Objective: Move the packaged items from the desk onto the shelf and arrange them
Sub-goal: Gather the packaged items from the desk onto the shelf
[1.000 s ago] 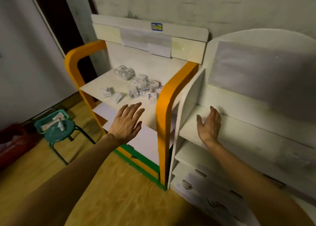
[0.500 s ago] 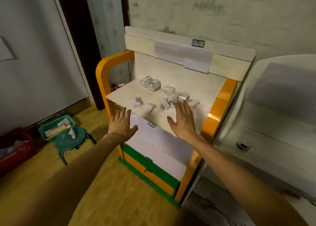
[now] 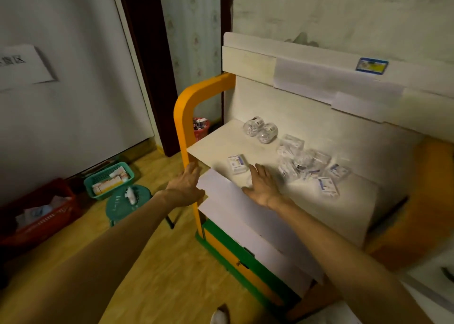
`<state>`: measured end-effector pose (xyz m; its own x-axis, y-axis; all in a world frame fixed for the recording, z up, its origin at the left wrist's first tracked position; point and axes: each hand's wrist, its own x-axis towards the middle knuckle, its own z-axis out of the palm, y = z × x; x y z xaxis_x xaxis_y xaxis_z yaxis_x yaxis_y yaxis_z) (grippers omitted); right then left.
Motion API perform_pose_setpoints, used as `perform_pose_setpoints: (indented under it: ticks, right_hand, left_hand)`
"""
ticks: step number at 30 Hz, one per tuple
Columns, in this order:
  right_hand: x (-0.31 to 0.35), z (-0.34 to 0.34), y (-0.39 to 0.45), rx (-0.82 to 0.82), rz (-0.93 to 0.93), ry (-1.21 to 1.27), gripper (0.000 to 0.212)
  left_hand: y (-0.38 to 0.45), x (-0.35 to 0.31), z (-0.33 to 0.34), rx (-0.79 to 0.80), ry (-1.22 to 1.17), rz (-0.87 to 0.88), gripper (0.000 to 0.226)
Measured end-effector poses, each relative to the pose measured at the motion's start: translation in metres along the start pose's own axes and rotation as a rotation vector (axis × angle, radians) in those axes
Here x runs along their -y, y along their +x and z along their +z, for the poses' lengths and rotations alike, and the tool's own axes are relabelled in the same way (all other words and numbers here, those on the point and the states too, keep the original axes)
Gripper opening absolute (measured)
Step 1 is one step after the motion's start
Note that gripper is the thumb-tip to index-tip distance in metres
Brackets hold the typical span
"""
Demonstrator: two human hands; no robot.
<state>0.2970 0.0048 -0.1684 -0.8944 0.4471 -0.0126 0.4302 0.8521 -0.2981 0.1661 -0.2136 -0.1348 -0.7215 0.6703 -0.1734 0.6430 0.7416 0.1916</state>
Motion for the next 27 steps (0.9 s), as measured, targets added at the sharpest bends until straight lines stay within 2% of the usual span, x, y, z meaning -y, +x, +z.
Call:
perform_pose_setpoints:
  ticks: [4,7,9,11,15,19,23,27]
  right_hand:
    - [-0.003,0.027,0.054,-0.142,0.054,0.087,0.063]
    - [0.008,0.045,0.088,-0.257,0.093,0.035,0.048]
    - [0.018,0.05,0.104,-0.313,0.15,0.112,0.058]
    - [0.022,0.061,0.102,-0.327,0.146,0.172,0.066]
    - [0.003,0.07,0.079,-0.326,0.161,0.058,0.069]
    - [-0.015,0.075,0.07,-0.32,0.319,0.067,0.078]
    - [-0.012,0.085,0.059,-0.349,0.426,0.151,0.083]
    - [-0.004,0.071,0.064,-0.353,0.56,0.191,0.089]
  left_hand:
    - [0.05,0.003,-0.009,0.157,-0.067,0.14,0.059]
    - [0.099,0.002,-0.037,0.048,-0.067,0.22,0.052]
    - [0.127,0.003,-0.039,0.013,-0.055,0.257,0.061]
    - [0.143,0.005,-0.023,0.064,0.012,0.296,0.074]
    - [0.173,-0.008,0.002,0.075,0.021,0.297,0.092]
    - [0.201,-0.02,0.023,0.082,0.01,0.386,0.085]
    - [0.203,-0.012,0.043,0.01,-0.099,0.423,0.074]
    - [0.205,0.0,0.039,0.018,-0.17,0.503,0.076]
